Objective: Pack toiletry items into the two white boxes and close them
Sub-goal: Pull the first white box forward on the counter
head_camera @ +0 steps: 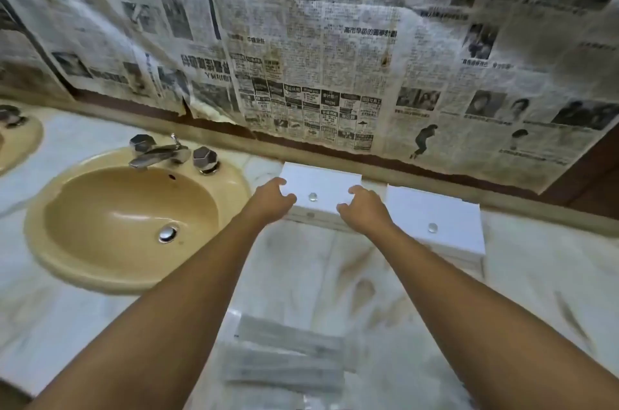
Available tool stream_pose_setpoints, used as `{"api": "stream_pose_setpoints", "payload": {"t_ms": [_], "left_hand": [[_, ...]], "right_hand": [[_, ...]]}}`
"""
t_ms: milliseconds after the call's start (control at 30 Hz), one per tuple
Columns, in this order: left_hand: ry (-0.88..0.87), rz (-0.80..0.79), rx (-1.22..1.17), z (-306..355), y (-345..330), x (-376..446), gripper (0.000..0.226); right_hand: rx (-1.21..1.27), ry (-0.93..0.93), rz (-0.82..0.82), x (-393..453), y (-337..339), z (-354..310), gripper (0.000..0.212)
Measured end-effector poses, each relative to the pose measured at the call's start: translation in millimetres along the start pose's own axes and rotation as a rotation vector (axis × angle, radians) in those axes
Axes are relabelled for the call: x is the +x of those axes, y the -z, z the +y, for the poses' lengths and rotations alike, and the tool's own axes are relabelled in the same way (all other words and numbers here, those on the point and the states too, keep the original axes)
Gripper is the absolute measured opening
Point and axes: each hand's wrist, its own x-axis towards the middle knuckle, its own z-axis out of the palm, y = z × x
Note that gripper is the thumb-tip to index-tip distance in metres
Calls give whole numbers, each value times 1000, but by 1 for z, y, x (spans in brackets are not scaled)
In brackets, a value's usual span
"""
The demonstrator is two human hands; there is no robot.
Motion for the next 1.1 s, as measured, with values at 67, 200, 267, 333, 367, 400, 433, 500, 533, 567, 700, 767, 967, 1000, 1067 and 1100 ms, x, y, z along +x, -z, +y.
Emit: {"api": "stream_pose_setpoints", "payload": {"t_ms": [67,200,267,333,367,400,433,500,533,567,700,767,967,1000,1067,1100], "left_hand": [[18,-3,6,-1,-3,4,55],[60,-18,-19,-1,-10,10,55],[52,-6,-22,1,-11,10,55],[49,-6,-29,-1,-12,9,54],[48,-8,-36,-1,-12,8,54],[48,-12,-44,-2,-11,6,54],[47,-18,-55,-3,-10,3,54],[46,-28,-67,-5,-9,-5,53],[45,-27,-71,-8,-9,-12,53],[39,-27,-69,-10,-10,-19,52],[13,-8,-86,-23,-15,-59,50],[12,8,-123,-30,-18,-80,48],[57,26,-208,-49,-27,-143,45],[67,30,-215,-51,-29,-152,44],[82,36,-223,-54,-32,-167,44],[85,35,-220,-55,-33,-174,44]], "right_hand": [[8,-28,-3,4,-3,2,52],[67,-79,-30,9,-12,6,55],[113,-81,-49,10,-13,7,57],[147,-79,-63,8,-15,8,58],[159,-79,-65,6,-16,8,58],[169,-79,-67,4,-16,7,58],[181,-80,-71,1,-16,7,57],[197,-77,-77,-7,-16,6,57],[204,-76,-78,-12,-16,7,57],[206,-74,-81,-17,-16,8,58],[197,-46,-110,-49,-21,15,59],[213,-34,-126,-68,-26,21,59],[239,-16,-155,-125,-35,41,59],[250,-16,-158,-132,-37,44,59],[276,-17,-159,-146,-38,50,59],[285,-18,-158,-152,-39,53,59]]}}
